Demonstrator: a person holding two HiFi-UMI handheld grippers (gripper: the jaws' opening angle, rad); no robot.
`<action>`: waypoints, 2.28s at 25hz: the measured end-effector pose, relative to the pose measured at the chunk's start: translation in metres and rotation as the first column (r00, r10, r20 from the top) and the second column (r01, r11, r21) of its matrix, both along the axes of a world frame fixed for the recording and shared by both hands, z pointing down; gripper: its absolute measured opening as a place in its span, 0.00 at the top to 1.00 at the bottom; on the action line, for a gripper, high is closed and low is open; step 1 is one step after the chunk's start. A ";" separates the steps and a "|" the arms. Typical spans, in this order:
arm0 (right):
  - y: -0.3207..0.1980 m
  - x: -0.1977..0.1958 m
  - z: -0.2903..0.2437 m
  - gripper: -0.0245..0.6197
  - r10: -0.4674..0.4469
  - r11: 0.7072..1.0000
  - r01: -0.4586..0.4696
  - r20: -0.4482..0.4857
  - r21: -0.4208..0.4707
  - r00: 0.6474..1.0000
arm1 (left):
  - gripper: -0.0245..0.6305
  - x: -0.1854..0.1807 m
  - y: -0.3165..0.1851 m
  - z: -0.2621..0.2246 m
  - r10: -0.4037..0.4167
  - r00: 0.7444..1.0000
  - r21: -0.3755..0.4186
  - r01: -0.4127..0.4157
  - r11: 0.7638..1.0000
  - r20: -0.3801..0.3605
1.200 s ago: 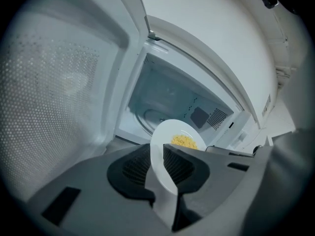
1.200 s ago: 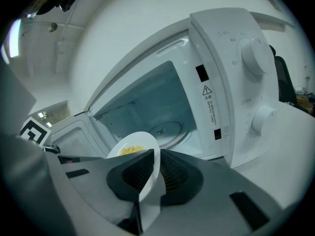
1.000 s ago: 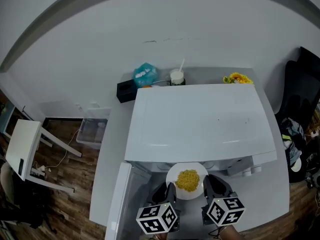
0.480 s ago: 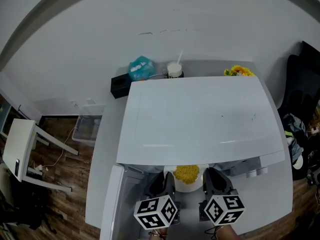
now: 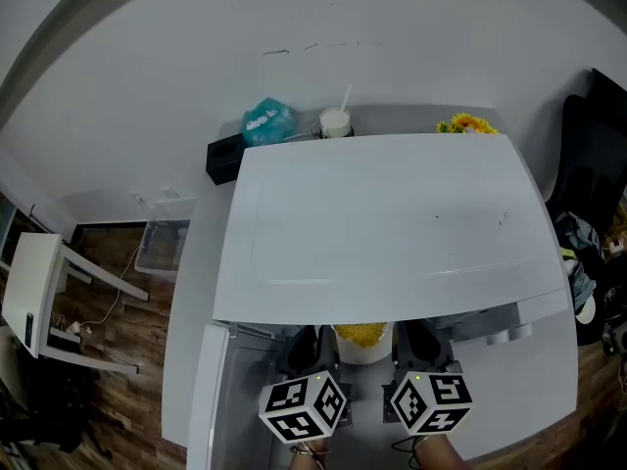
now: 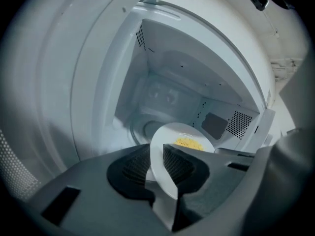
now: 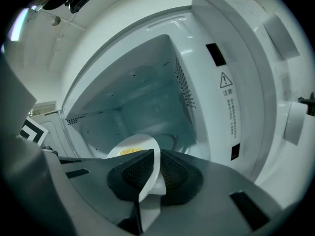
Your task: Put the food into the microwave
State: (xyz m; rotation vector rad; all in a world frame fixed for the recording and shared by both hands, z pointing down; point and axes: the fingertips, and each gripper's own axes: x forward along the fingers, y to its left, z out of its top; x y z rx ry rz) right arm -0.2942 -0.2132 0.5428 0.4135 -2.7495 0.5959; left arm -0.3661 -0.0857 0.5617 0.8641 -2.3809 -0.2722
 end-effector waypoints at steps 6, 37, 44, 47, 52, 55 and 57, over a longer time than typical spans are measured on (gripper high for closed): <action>-0.002 -0.005 0.003 0.89 0.029 1.000 -0.029 -0.002 0.005 1.000 | 0.83 -0.009 -0.004 0.001 -0.006 1.000 -0.024 0.007 1.000 0.027; -0.016 -0.035 0.020 0.89 0.107 0.994 -0.109 -0.060 -0.024 0.992 | 0.83 -0.037 -0.017 0.011 -0.057 0.997 -0.046 0.059 0.997 0.057; -0.016 -0.033 0.019 0.89 0.109 0.994 -0.110 -0.052 -0.013 0.993 | 0.83 -0.036 -0.010 0.005 -0.089 0.993 -0.007 0.090 0.996 0.081; -0.011 -0.030 0.014 0.89 0.092 0.996 -0.092 -0.039 0.010 0.995 | 0.83 -0.033 -0.006 -0.001 -0.098 0.989 -0.019 0.101 0.995 0.108; -0.001 -0.023 0.007 0.89 0.062 0.997 -0.060 -0.031 0.044 0.998 | 0.83 -0.019 -0.002 -0.005 -0.098 0.989 -0.023 0.101 0.995 0.109; 0.005 -0.015 0.002 0.89 0.034 0.998 -0.033 -0.033 0.046 0.999 | 0.83 -0.006 0.003 -0.009 -0.101 0.992 -0.020 0.103 0.994 0.081; 0.011 -0.008 -0.002 0.89 0.012 0.999 -0.010 -0.040 0.052 0.999 | 0.83 0.006 0.007 -0.012 -0.097 0.993 -0.023 0.099 0.995 0.066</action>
